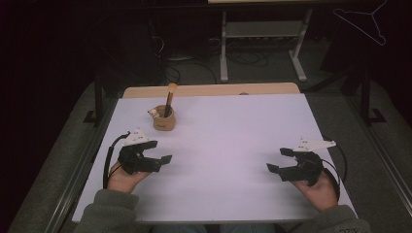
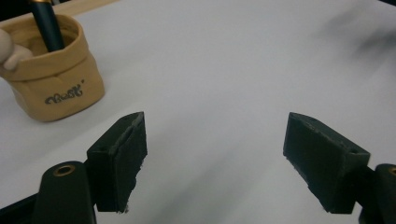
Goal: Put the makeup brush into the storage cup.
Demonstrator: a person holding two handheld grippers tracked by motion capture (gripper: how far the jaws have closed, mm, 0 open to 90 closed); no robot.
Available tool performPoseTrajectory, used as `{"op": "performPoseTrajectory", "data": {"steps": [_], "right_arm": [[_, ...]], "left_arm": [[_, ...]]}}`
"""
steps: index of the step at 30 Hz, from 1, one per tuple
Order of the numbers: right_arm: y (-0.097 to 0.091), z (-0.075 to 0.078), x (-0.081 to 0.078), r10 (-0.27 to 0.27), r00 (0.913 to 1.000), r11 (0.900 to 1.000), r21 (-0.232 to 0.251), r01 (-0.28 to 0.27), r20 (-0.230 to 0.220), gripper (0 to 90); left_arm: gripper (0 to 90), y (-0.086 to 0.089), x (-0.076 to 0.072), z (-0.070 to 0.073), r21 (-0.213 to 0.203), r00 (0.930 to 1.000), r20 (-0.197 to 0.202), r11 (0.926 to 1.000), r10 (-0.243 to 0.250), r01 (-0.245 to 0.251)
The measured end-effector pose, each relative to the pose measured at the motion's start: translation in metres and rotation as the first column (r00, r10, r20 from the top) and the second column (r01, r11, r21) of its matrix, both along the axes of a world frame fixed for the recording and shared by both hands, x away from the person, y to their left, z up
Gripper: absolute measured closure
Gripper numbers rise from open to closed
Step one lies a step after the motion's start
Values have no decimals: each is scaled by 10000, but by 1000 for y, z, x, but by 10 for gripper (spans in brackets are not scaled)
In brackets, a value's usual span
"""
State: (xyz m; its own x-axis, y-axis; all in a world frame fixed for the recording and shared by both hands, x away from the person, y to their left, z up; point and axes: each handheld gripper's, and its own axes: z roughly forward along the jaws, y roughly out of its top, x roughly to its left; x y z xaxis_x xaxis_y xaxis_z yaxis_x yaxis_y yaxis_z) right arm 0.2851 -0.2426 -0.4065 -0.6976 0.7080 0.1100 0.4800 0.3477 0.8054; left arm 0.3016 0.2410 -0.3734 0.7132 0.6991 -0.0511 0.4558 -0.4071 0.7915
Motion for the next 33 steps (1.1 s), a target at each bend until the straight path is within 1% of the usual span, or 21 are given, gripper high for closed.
{"op": "performPoseTrajectory", "data": {"steps": [1, 3, 4, 5, 10, 11, 12, 13, 14, 15, 17, 19, 20, 21, 22, 23, 24, 27, 29, 31, 33], "right_arm": [[0, 0, 0, -3, 10000, 10000, -1, 3, -4, 200], [0, 0, -1, -11, 10000, 10000, -40, 11, 22, 199], [0, 0, -1, -24, 10000, 10000, -40, 24, 2, 199], [-1, -1, -1, -35, 10000, 10000, -52, 35, 0, 199], [-2, -2, -1, -92, 10000, 9999, -74, 92, -18, 200], [-2, -2, -1, -101, 9999, 9999, -70, 101, -9, 200], [-2, -2, -2, -108, 9999, 9999, -78, 108, -20, 201], [-2, -2, -2, -102, 9999, 9999, -85, 102, -8, 201], [-2, -3, -1, -94, 10000, 9999, -89, 94, 2, 201], [-2, -3, -2, -114, 9999, 9999, -81, 113, -25, 201], [-2, -3, -2, -107, 9999, 9999, -102, 107, -52, 201], [-2, -5, -2, -95, 9999, 9999, -128, 95, -39, 201], [-2, -5, -2, -113, 9999, 9999, -123, 112, -78, 201], [-2, -6, -2, -90, 9999, 9999, -140, 90, -49, 201], [-2, -6, -2, -109, 9999, 9999, -131, 108, -80, 201], [-2, -6, -3, -116, 9999, 9998, -140, 115, -98, 201], [-2, -6, -3, -114, 9999, 9998, -146, 113, -89, 201], [-2, -6, -3, -128, 9999, 9998, -134, 127, -43, 201], [-3, -6, -4, -117, 9999, 9998, -191, 116, -38, 201], [-2, -8, -4, -110, 9999, 9997, -200, 109, -44, 202], [-2, -9, -4, -141, 9999, 9996, -263, 139, -80, 202]], "left_arm": [[211, -1, -2, -2, -134, 10000, 21, 9999, 91, -91], [211, -2, -5, -3, -54, 10000, -19, 10000, 64, -64], [211, -2, -6, -3, 120, 10000, 2, 9999, 17, -17], [211, -2, -8, -5, 58, 10000, -3, 10000, 52, -52], [211, -3, -15, -11, 257, 10000, -41, 9997, 17, -16], [211, -3, -16, -12, 227, 10000, -22, 9997, 8, -8], [211, -3, -17, -12, 262, 9999, -110, 9997, 24, -21], [209, -3, -18, -13, 119, 9999, -105, 9999, 97, -96], [209, -2, -19, -13, 268, 10000, -81, 9996, 24, -22], [209, -1, -20, -13, 198, 10000, -31, 9998, 60, -59], [208, 0, -22, -13, 290, 10000, -38, 9996, 37, -36], [205, 0, -24, -14, 237, 10000, 7, 9997, 87, -88], [204, 1, -26, -15, 209, 9999, -65, 9997, 107, -105], [203, 1, -26, -16, 110, 9999, -34, 9999, 132, -131], [203, 2, -27, -17, 249, 10000, -90, 9997, 35, -33], [204, 1, -28, -19, 235, 9999, -130, 9997, 52, -49], [204, 1, -29, -20, 325, 9999, -166, 9995, 8, -3], [203, 1, -29, -23, 347, 9996, -293, 9994, -11, 21], [203, 1, -29, -24, 411, 9996, -251, 9991, -96, 106], [203, 0, -29, -24, 229, 9997, -224, 9997, 12, -7], [203, 3, -29, -25, 292, 9997, -223, 9996, -40, 47]]}}
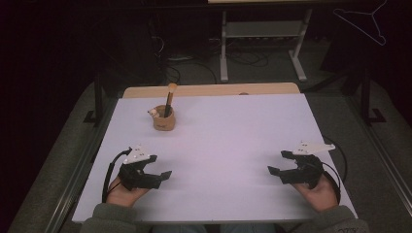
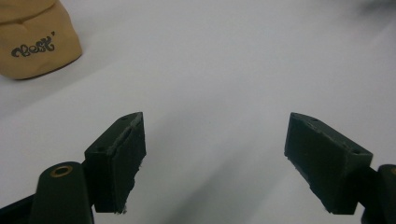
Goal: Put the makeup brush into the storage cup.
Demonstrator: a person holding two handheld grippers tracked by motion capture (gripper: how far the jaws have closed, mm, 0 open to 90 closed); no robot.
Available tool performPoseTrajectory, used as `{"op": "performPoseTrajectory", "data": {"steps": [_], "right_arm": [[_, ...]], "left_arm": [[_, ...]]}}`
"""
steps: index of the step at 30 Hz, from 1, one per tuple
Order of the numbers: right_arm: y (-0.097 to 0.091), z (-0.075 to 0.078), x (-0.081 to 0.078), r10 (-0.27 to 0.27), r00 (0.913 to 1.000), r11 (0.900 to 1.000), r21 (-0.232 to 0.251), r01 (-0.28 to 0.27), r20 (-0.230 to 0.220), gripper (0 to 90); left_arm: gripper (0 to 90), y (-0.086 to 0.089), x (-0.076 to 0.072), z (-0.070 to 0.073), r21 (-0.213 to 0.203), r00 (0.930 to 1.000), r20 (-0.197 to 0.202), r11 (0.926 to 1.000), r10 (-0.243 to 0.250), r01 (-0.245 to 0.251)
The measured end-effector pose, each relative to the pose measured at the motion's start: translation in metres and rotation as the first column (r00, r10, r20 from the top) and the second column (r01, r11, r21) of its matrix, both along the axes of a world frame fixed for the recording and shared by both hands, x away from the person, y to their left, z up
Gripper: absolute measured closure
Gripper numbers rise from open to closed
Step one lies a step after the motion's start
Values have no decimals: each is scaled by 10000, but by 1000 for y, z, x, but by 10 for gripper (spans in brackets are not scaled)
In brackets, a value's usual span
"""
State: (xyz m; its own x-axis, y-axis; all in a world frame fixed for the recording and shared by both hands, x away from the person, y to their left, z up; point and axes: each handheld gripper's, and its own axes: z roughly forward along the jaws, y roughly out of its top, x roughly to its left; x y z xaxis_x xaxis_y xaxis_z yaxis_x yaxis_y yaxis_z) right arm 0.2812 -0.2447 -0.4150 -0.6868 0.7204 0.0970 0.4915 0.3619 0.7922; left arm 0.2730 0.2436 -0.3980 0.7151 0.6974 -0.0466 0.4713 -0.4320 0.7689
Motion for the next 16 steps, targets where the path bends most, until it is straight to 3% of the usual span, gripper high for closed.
{"op": "performPoseTrajectory", "data": {"steps": [2, 5, 16], "right_arm": [[-1, -1, 0, -26, 10000, 10000, -20, 26, 3, 202], [-2, -2, 0, -93, 9999, 9999, 39, 93, -39, 202], [-4, -2, -1, -145, 9998, 9999, 96, 143, 113, 201]], "left_arm": [[203, 2, 1, -1, -6, 10000, -9, 10000, -26, 26], [201, 2, 1, -1, -339, 10000, -23, 9994, 76, -77], [199, 5, 3, -2, -217, 10000, -25, 9998, -20, 19]]}}
